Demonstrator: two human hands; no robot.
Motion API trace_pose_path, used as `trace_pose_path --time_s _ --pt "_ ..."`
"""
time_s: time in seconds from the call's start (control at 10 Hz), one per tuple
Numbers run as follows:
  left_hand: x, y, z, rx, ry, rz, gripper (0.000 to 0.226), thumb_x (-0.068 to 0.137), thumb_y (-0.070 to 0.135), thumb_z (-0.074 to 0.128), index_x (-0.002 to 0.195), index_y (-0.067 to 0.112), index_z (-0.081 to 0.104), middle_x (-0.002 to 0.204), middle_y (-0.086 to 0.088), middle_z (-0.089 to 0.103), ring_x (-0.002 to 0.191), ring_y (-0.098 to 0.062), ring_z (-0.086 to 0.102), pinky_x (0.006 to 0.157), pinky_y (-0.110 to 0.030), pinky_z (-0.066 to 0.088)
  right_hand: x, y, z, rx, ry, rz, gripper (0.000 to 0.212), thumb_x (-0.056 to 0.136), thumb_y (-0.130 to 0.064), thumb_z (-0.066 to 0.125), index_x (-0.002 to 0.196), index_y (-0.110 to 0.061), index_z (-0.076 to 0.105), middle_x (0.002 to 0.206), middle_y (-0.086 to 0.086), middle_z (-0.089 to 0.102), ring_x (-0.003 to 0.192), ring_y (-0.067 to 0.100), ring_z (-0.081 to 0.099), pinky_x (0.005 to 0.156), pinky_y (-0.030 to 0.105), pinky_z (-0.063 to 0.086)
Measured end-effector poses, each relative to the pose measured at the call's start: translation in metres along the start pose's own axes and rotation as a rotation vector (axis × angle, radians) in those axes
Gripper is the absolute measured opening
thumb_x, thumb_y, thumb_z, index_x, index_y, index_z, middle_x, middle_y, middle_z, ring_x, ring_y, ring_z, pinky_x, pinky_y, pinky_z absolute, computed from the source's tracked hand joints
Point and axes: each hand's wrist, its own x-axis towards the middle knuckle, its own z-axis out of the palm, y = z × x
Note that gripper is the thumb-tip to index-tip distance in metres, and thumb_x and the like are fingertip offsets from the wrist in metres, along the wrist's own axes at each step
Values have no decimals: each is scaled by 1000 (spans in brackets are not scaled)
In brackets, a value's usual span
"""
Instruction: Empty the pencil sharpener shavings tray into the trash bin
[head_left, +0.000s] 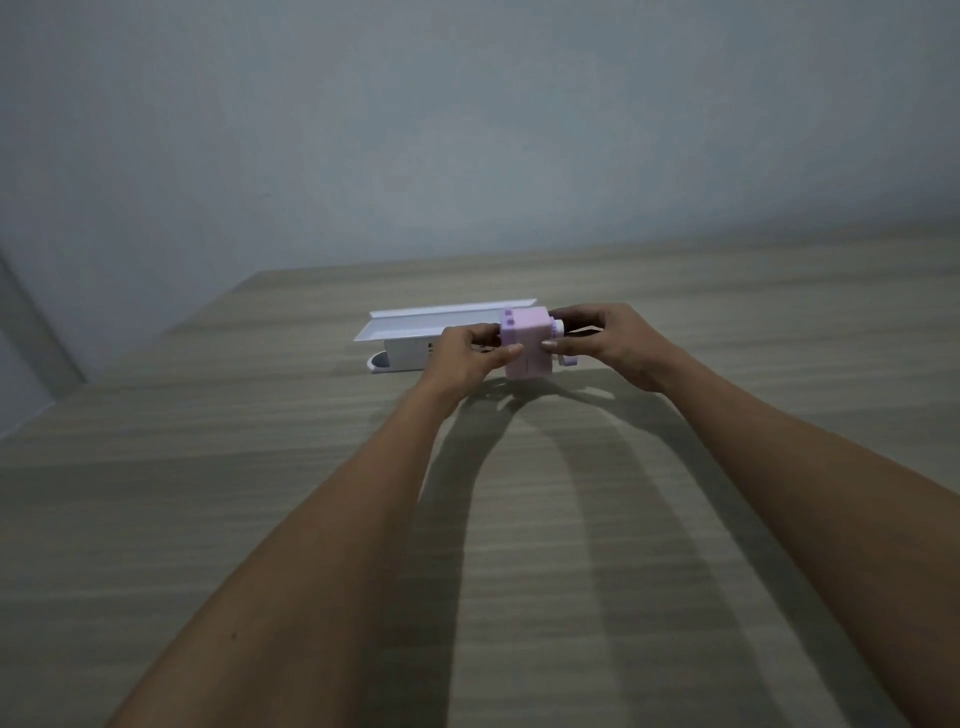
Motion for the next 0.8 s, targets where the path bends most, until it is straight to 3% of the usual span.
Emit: trace_pose_path --time_s 0.1,0.3,0.4,0.5,0.6,0.7,0.8 --pt "10 -8 5 -23 15 -10 43 88 9 73 130 3 66 116 -7 72 104 -20 69 83 -21 56 9 14 2 14 30 25 54 78 0 82 128 3 65 120 23 71 100 27 70 73 25 62" --pt "20 -26 13 -85 59 -52 42 89 2 70 130 -2 64 121 -16 71 107 -30 70 81 -32 63 18 37 9 77 121 51 55 76 4 82 125 6 57 108 18 67 87 15 67 61 21 61" --pt "24 -31 14 -68 86 -37 41 88 3 72 128 -3 66 119 -18 71 100 -27 71 69 -19 62 21 45 13 105 153 55 55 77 3 83 125 7 57 110 17 67 86 14 68 61 21 60" --pt "28 -33 12 -85 81 -53 41 87 4 74 127 -3 66 119 -18 72 100 -26 71 73 -21 62 24 48 12 121 158 61 56 76 3 83 126 7 57 110 17 69 84 14 70 65 24 62" --pt "28 -37 10 -47 52 -87 43 86 11 76 126 -1 67 120 -17 72 105 -28 72 87 -37 62 21 48 13 114 147 59 60 76 2 83 129 6 56 108 12 70 86 14 70 65 23 62" --pt "22 -34 7 -33 58 -98 47 82 20 81 123 2 67 116 -17 72 95 -26 71 88 -48 61 18 47 13 55 180 65 63 73 -4 87 129 3 57 106 8 68 97 20 70 71 23 61" --pt "11 -20 1 -12 114 -94 48 85 24 78 124 1 63 111 -10 68 91 -20 67 69 -27 60 13 35 11 -145 222 55 70 67 -21 93 127 -2 62 123 12 67 115 25 64 99 37 55"
